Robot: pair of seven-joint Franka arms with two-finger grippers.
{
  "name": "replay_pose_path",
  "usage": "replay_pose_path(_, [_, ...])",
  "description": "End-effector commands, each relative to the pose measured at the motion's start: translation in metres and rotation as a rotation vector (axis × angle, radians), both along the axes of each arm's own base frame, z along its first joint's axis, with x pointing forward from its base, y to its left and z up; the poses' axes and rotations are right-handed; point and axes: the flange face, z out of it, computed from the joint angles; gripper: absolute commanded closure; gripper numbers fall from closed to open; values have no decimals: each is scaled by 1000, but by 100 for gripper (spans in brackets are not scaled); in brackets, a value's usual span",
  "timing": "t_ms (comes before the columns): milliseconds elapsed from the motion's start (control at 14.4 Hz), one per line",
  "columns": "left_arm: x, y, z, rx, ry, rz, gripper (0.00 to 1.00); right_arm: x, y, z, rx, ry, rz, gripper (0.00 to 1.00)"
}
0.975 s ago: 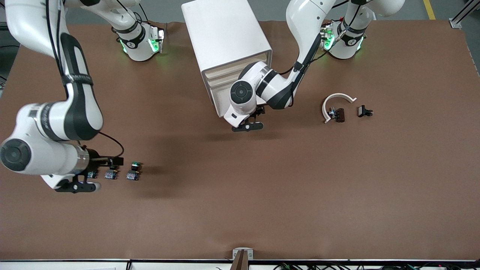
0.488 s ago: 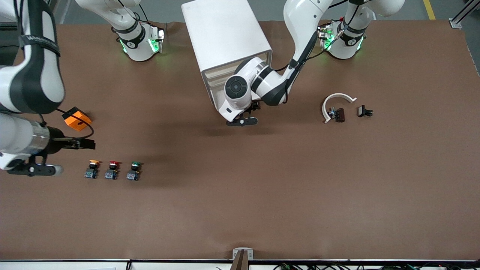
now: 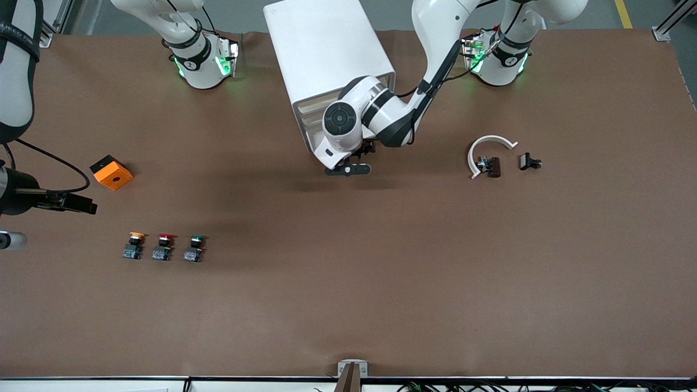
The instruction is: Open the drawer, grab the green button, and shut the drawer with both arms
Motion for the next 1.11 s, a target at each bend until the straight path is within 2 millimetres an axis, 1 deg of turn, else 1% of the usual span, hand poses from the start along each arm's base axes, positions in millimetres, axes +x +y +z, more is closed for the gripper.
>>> replay_pose_path(0, [-17,-1,9,-5,11,-24,0,-17,10,26,15,21,1,0])
replay_pose_path(70, [-19,-2,9,-7,16,-26,0,-26,9,40,24,15,-1,0])
replay_pose_path(139, [-21,-1,5,-8,28,-18,0,-33,3,51,25,1,-9,0])
replay_pose_path(209, [-26,-4,2,-11,41,-20,0,-40,2,56,31,2,-11,0])
replay_pose_path(279, [-31,-8,0,-14,51,-26,0,-51,-1,65,33,2,-13,0])
replay_pose_path(418, [-36,-10,-1,-15,57,-31,0,-75,-3,80,36,0,-11,0])
replay_pose_path(557, [-42,-15,0,-27,72,-30,0,-96,-12,90,34,0,-17,0])
replay_pose_path(697, [-53,-22,0,-51,108,-20,0,-114,-14,101,24,1,-16,0])
replay_pose_path(906, [-56,-23,-3,-52,121,-14,0,-134,-19,113,-1,-12,42,0])
replay_pose_path(975, [-56,-23,-3,-52,121,-15,0,-138,-23,115,1,-13,59,0])
replay_pose_path(1045, [-56,-24,-3,-53,120,-15,0,-146,-31,121,2,-20,51,0])
